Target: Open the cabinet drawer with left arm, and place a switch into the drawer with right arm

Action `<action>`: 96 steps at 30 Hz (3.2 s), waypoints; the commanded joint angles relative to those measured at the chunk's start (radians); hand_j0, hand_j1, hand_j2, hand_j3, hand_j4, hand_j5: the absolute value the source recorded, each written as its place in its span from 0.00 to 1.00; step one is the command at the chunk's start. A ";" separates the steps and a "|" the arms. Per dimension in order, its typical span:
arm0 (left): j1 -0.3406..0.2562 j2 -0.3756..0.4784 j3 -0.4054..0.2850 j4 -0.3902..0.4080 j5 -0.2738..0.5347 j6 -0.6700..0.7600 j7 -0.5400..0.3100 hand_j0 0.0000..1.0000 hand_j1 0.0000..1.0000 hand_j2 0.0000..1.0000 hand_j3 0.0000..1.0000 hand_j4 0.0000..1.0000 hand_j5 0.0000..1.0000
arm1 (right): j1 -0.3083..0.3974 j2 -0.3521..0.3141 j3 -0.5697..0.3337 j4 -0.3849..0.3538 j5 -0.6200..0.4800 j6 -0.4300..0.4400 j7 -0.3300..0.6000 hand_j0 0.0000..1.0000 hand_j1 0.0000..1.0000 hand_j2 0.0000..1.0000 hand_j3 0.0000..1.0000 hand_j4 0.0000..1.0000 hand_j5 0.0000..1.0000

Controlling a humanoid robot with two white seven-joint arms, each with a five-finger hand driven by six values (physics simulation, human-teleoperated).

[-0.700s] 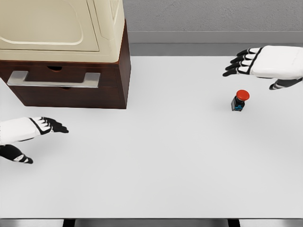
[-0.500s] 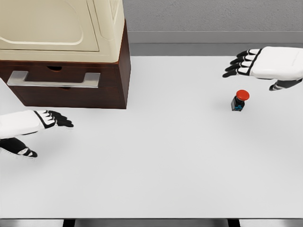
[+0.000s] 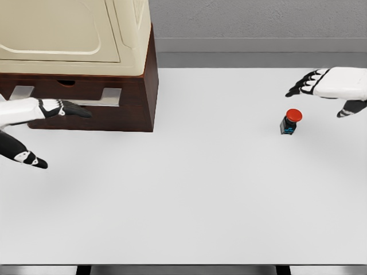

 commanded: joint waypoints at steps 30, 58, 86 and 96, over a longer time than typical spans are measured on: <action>-0.072 -0.046 -0.006 0.083 -0.176 0.404 -0.010 1.00 1.00 1.00 1.00 1.00 1.00 | 0.003 0.159 0.046 0.129 0.148 0.003 0.000 1.00 1.00 1.00 1.00 1.00 1.00; -0.072 0.020 -0.113 0.047 -0.167 0.299 -0.010 1.00 1.00 1.00 1.00 1.00 1.00 | 0.009 0.182 0.065 0.168 0.157 0.003 0.000 1.00 1.00 1.00 1.00 1.00 1.00; -0.074 0.249 -0.222 0.004 -0.066 -0.004 -0.010 1.00 1.00 1.00 1.00 1.00 1.00 | 0.005 0.211 0.055 0.233 0.155 0.003 0.000 1.00 1.00 1.00 1.00 1.00 1.00; -0.075 0.275 -0.222 -0.010 -0.024 -0.028 -0.010 1.00 1.00 1.00 1.00 1.00 1.00 | 0.005 0.211 0.055 0.233 0.154 0.003 0.000 0.98 0.98 0.98 0.98 0.98 0.98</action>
